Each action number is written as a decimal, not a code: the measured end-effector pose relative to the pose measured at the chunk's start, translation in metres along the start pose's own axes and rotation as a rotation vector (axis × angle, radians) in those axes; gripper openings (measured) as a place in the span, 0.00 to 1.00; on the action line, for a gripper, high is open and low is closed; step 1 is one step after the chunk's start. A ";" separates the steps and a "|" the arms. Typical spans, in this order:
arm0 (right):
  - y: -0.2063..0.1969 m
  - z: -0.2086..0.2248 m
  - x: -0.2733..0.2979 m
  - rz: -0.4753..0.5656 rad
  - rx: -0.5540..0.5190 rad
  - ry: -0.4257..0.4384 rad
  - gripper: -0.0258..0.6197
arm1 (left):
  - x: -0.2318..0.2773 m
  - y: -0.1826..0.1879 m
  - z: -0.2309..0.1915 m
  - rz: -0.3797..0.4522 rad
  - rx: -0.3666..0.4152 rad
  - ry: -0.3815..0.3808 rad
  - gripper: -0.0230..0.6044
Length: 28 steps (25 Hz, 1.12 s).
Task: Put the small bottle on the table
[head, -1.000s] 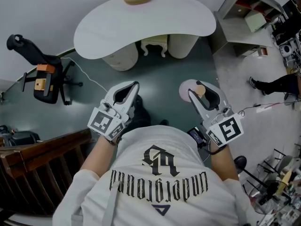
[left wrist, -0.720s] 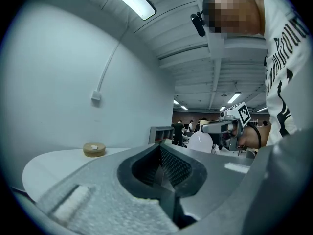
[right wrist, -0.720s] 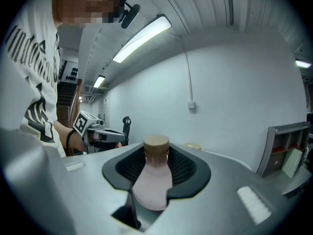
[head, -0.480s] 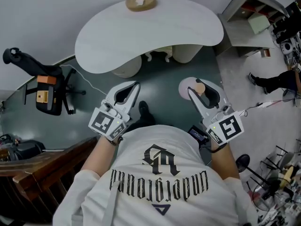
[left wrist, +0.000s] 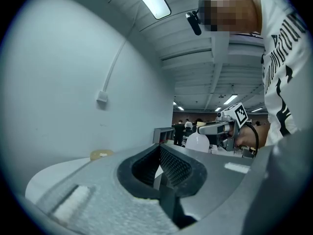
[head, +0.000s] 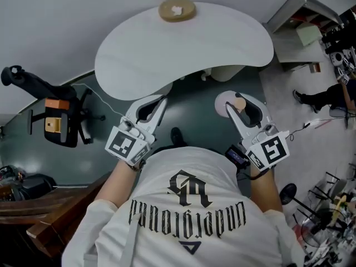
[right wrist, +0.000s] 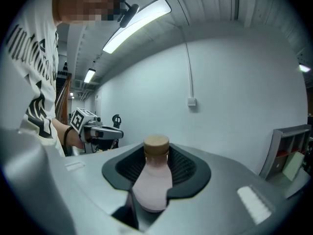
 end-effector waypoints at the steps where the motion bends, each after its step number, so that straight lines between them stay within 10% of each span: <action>1: 0.001 -0.002 0.009 -0.001 0.002 -0.003 0.25 | -0.003 0.000 -0.009 -0.002 -0.004 0.000 0.05; 28: -0.007 0.033 0.150 -0.016 -0.023 0.126 0.25 | 0.015 0.001 -0.117 -0.006 -0.034 0.106 0.05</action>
Point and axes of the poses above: the fingertips, and each gripper's own axes: x forward along the fingers, z to its right, y out of its top, the point moved 3 cm from there along -x, backward along the fingers, and after that the axes turned 5 degrees about -x, right-handed, at the moved point
